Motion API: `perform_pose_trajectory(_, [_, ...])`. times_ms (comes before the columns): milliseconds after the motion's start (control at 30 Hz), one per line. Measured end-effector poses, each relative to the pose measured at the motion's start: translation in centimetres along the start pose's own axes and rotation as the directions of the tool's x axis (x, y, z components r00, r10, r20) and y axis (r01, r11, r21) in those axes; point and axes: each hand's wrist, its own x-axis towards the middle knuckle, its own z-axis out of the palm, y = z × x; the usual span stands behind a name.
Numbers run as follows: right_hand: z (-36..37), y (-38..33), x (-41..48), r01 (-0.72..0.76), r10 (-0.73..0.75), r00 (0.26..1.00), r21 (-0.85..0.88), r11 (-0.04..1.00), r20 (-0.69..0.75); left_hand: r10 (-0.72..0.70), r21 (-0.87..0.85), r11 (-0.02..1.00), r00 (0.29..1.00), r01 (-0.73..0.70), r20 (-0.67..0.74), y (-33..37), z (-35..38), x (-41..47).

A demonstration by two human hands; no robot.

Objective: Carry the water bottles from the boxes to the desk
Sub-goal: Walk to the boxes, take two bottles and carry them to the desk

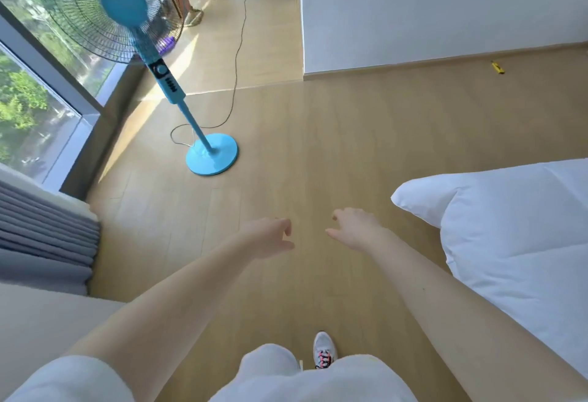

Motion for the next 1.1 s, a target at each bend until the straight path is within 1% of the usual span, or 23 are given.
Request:
perform_pose_trajectory(100, [-1.2, 1.4, 2.1, -0.017, 0.017, 1.0, 0.023, 1.0, 0.011, 0.016, 0.08, 0.997, 0.999, -0.018, 0.029, 0.4, -2.2, 2.6])
perform_pose_trajectory(233, [-2.5, 3.5, 4.9, -0.063, 0.061, 0.998, 0.078, 0.995, 0.026, 0.06, 0.115, 0.991, 0.997, -0.065, 0.047, 1.4, -4.8, 7.0])
perform_pose_trajectory(333, [-4.2, 5.2, 7.4, -0.111, 0.108, 0.994, 0.122, 0.986, 0.027, 0.109, 0.127, 0.985, 0.991, -0.118, 0.074, 2.4, -6.9, 11.0])
perform_pose_trajectory(467, [-7.3, 7.0, 11.2, -0.176, 0.176, 0.984, 0.139, 0.975, 0.011, 0.187, 0.206, 0.958, 0.979, -0.201, 0.084, 3.5, -10.7, 17.0])
perform_pose_trajectory(667, [-13.3, 9.2, 18.0, -0.289, 0.287, 0.957, 0.154, 0.945, 0.031, 0.28, 0.217, 0.93, 0.954, -0.297, 0.105, 3.6, -17.6, 26.3])
perform_pose_trajectory(833, [-19.0, 10.1, 22.9, -0.34, 0.349, 0.937, 0.212, 0.916, -0.006, 0.314, 0.239, 0.913, 0.944, -0.33, 0.102, 2.7, -23.6, 32.7])
perform_pose_trajectory(900, [-20.2, 10.5, 24.3, -0.351, 0.359, 0.933, 0.221, 0.91, 0.002, 0.33, 0.233, 0.909, 0.938, -0.346, 0.106, 2.9, -24.9, 34.8])
perform_pose_trajectory(1033, [-21.8, 11.6, 26.5, -0.376, 0.376, 0.926, 0.198, 0.905, 0.038, 0.365, 0.222, 0.892, 0.917, -0.395, 0.163, 4.1, -26.4, 37.8])
perform_pose_trajectory(1100, [-22.9, 12.4, 27.6, -0.381, 0.381, 0.924, 0.199, 0.903, 0.039, 0.38, 0.218, 0.886, 0.911, -0.408, 0.161, 4.7, -27.4, 39.2])
